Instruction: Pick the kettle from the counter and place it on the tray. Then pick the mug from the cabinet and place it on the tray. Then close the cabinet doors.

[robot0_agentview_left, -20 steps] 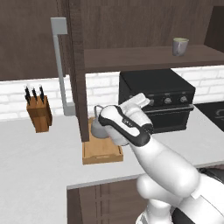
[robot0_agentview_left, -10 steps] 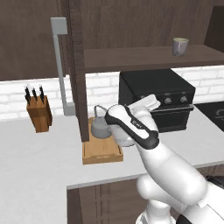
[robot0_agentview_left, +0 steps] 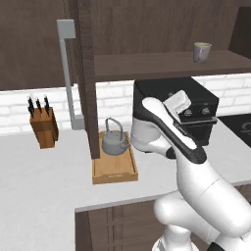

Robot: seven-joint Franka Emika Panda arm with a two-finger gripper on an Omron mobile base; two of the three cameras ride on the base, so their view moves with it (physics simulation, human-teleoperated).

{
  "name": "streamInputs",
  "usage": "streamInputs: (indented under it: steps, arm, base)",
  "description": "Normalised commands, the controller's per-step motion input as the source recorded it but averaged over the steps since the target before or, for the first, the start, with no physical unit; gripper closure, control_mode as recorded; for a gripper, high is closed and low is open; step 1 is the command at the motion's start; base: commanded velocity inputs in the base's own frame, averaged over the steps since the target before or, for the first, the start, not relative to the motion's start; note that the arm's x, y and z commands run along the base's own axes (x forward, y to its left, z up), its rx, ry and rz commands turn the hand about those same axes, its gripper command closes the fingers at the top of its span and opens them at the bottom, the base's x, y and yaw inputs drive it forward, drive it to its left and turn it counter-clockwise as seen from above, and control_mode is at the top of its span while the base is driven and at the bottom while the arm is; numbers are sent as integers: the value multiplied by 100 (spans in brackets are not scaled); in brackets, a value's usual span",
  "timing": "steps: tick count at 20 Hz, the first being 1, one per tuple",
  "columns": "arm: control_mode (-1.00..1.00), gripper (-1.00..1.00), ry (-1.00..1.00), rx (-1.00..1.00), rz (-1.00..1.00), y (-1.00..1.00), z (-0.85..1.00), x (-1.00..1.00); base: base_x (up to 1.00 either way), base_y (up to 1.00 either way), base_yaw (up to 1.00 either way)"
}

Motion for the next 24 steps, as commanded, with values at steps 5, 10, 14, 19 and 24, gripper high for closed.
streamInputs:
  steps: [5, 10, 14, 19, 24]
  arm:
    - [-100, -100, -24, -61, -10, -21, 58, -46]
    - [-100, -100, -32, -67, -14, -31, 52, -38]
    - [-100, -100, -32, -66, -17, -31, 42, -37]
    - [-100, -100, -18, -63, -30, -28, 15, -29]
    - [-100, -100, -2, -56, -53, -17, 0, -20]
  base:
    - [0, 0, 0]
    - [0, 0, 0]
    - [0, 0, 0]
    - [0, 0, 0]
    - [0, 0, 0]
